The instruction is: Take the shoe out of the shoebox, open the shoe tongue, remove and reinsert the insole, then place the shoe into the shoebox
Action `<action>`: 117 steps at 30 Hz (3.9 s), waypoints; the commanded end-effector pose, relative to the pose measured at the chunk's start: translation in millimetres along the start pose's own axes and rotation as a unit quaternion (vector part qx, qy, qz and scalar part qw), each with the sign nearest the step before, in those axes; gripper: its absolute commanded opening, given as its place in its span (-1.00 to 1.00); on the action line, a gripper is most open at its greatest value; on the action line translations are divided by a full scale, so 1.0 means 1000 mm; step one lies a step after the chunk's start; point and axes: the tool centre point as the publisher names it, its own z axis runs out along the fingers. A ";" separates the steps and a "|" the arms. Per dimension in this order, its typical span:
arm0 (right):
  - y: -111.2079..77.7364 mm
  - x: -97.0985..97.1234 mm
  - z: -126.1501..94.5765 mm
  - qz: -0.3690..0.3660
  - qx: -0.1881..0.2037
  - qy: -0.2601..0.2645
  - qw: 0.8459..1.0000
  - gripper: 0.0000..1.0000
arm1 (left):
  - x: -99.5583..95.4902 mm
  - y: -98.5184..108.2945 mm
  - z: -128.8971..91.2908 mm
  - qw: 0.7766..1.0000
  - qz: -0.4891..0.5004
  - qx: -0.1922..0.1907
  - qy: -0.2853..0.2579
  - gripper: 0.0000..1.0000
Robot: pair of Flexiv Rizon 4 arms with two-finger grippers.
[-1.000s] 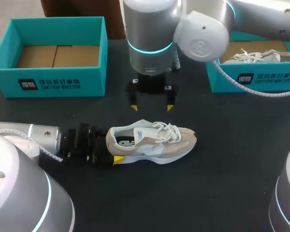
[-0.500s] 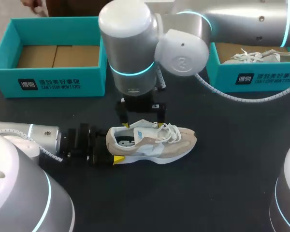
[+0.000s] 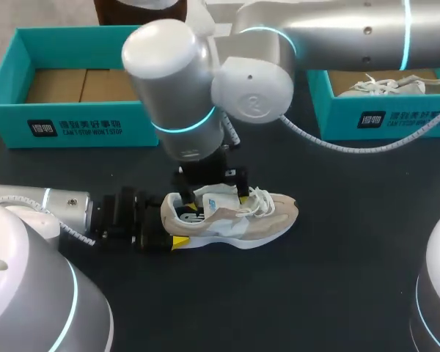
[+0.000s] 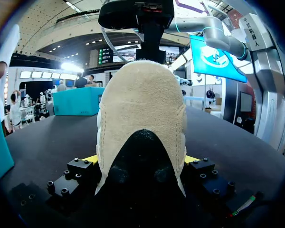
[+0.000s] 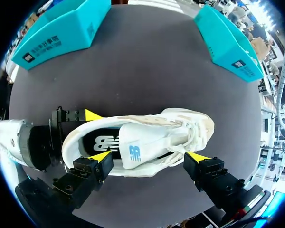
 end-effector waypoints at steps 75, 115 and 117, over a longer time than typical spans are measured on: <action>0.025 -0.146 0.089 0.038 0.036 -0.055 0.997 0.23 | 0.002 0.000 0.000 1.000 0.000 0.000 -0.002 -1.00; 0.075 -0.112 -0.085 -0.141 -0.137 0.012 0.980 1.00 | 0.002 0.000 0.000 1.000 0.000 0.000 -0.002 -1.00; 0.076 -0.103 -0.092 -0.178 -0.141 0.017 0.974 1.00 | 0.002 0.000 0.000 1.000 0.000 0.000 -0.002 -1.00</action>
